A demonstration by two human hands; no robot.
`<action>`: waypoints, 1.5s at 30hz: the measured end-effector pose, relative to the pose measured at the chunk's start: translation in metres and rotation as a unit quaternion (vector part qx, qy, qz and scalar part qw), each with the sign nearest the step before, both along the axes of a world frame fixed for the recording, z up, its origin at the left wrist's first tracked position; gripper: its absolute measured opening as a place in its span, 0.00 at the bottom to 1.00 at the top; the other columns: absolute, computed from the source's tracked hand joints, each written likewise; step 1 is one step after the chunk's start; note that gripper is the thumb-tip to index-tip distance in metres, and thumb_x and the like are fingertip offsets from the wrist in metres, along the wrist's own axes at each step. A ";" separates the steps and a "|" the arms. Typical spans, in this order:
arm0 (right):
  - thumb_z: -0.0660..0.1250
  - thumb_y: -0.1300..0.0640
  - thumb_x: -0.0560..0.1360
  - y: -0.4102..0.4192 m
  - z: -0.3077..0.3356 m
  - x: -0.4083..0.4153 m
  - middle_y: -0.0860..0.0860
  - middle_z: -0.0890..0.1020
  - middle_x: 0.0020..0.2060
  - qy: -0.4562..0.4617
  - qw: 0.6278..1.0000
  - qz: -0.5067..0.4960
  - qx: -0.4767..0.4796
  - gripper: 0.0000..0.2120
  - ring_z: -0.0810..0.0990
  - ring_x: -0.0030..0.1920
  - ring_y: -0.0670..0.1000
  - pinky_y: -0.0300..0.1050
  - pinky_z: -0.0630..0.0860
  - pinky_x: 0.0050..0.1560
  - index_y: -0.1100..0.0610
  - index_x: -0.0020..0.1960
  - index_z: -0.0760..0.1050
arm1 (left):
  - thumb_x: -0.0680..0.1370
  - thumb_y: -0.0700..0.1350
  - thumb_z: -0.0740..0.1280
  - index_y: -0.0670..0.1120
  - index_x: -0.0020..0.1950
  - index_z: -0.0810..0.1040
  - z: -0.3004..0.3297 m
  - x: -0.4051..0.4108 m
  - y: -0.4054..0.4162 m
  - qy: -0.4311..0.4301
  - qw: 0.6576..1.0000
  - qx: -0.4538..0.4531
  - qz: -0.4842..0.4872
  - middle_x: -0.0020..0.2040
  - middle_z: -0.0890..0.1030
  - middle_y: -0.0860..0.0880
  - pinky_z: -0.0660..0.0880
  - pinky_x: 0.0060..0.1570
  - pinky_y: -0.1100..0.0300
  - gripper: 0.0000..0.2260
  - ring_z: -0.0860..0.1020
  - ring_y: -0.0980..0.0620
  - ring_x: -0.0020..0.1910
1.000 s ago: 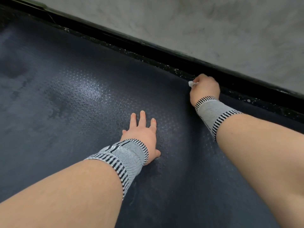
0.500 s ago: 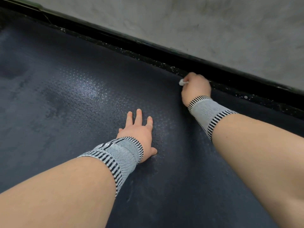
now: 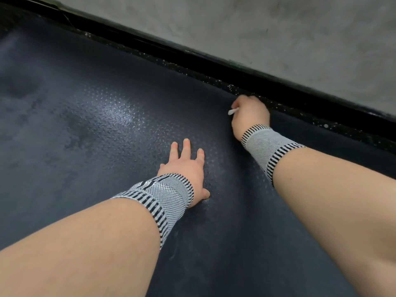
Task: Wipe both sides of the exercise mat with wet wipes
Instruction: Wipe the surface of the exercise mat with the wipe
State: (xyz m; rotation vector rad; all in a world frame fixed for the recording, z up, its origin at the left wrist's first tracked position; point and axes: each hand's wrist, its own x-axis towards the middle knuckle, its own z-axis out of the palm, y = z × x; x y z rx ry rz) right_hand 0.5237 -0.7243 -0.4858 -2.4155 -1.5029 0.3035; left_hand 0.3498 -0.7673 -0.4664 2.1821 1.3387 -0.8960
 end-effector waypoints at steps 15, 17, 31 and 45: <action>0.63 0.59 0.76 -0.023 -0.005 -0.017 0.54 0.78 0.56 0.010 0.999 0.028 -0.029 0.14 0.77 0.56 0.56 0.44 0.72 0.54 0.52 0.60 0.76 | 0.73 0.63 0.70 0.53 0.80 0.38 -0.005 -0.003 0.003 -0.011 1.000 0.013 -0.007 0.79 0.33 0.47 0.59 0.74 0.41 0.49 0.37 0.40 0.78; 0.61 0.59 0.76 -0.053 -0.007 -0.031 0.53 0.76 0.55 0.003 0.989 0.146 -0.033 0.13 0.76 0.55 0.56 0.45 0.71 0.54 0.53 0.60 0.75 | 0.73 0.63 0.70 0.54 0.80 0.38 -0.005 -0.003 0.003 -0.009 1.000 0.013 -0.005 0.79 0.33 0.46 0.59 0.74 0.41 0.49 0.37 0.40 0.78; 0.61 0.60 0.76 -0.080 -0.007 -0.025 0.53 0.75 0.55 -0.028 0.974 0.219 -0.042 0.15 0.76 0.56 0.57 0.47 0.72 0.55 0.53 0.62 0.75 | 0.72 0.64 0.70 0.53 0.80 0.38 -0.008 -0.002 0.003 -0.011 1.000 0.024 -0.016 0.79 0.34 0.45 0.58 0.74 0.42 0.50 0.38 0.39 0.78; 0.62 0.59 0.76 -0.082 -0.005 -0.026 0.53 0.75 0.55 -0.055 0.970 0.230 -0.053 0.15 0.75 0.56 0.57 0.47 0.71 0.55 0.53 0.61 0.76 | 0.73 0.64 0.69 0.53 0.80 0.38 -0.007 -0.003 0.003 -0.010 0.999 0.027 -0.020 0.79 0.34 0.45 0.59 0.74 0.41 0.50 0.38 0.39 0.78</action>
